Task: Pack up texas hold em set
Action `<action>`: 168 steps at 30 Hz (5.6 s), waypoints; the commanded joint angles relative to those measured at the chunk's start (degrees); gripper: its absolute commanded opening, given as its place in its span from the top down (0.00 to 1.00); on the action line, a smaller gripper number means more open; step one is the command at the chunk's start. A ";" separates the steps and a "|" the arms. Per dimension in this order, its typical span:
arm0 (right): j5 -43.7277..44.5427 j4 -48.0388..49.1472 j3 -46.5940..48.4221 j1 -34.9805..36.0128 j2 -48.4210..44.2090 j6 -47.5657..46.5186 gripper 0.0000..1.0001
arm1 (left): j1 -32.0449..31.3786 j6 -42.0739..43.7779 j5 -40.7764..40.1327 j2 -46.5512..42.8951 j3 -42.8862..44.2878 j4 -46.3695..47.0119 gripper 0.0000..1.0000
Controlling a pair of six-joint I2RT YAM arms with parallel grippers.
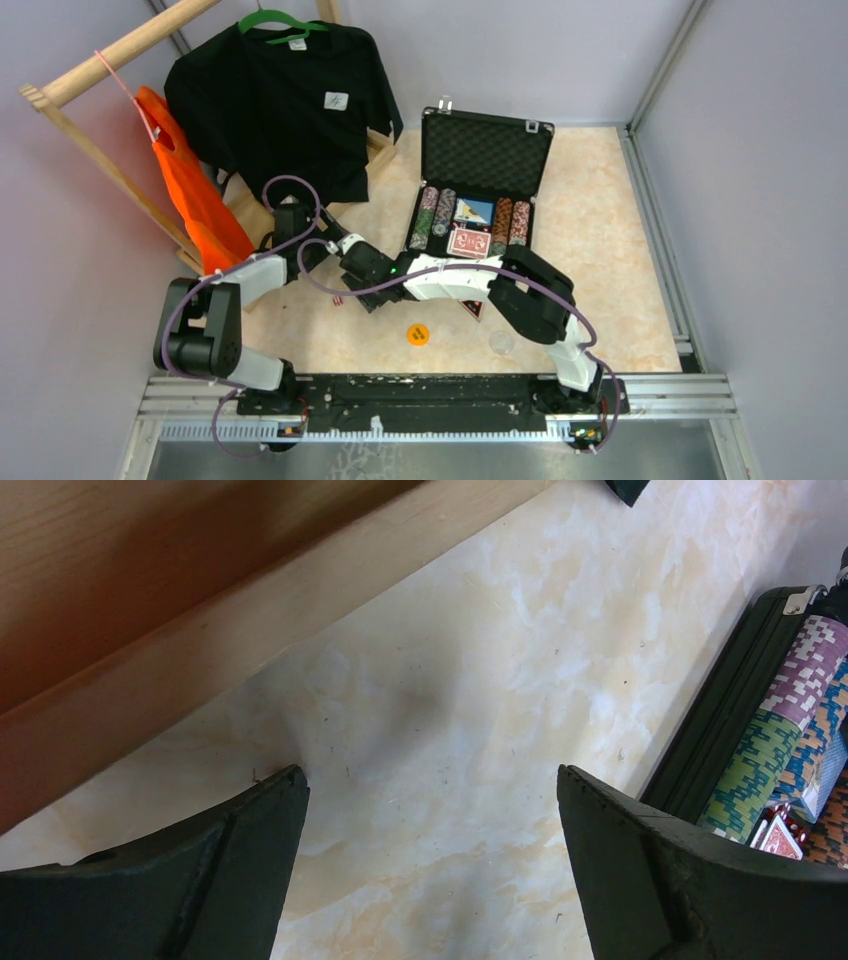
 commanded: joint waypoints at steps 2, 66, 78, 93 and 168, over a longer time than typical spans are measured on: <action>-0.55 0.86 2.91 -0.10 0.61 0.69 0.55 | 0.54 0.12 1.33 0.82 -0.46 1.20 0.02; 7.49 -0.12 -10.44 -28.20 -19.40 -0.93 0.98 | 1.07 -0.18 8.73 4.14 -0.03 3.15 0.02; 9.17 0.41 -9.90 -32.13 -13.72 -2.72 0.98 | 1.07 -0.21 10.06 5.98 0.46 3.57 0.02; 7.03 2.29 -9.95 -34.29 -10.58 -3.52 0.98 | 1.07 -0.01 10.51 6.85 0.77 3.60 0.03; -11.07 16.02 -28.48 -26.55 -26.02 0.77 0.72 | -28.46 -16.74 -28.22 -9.09 3.63 -40.72 0.36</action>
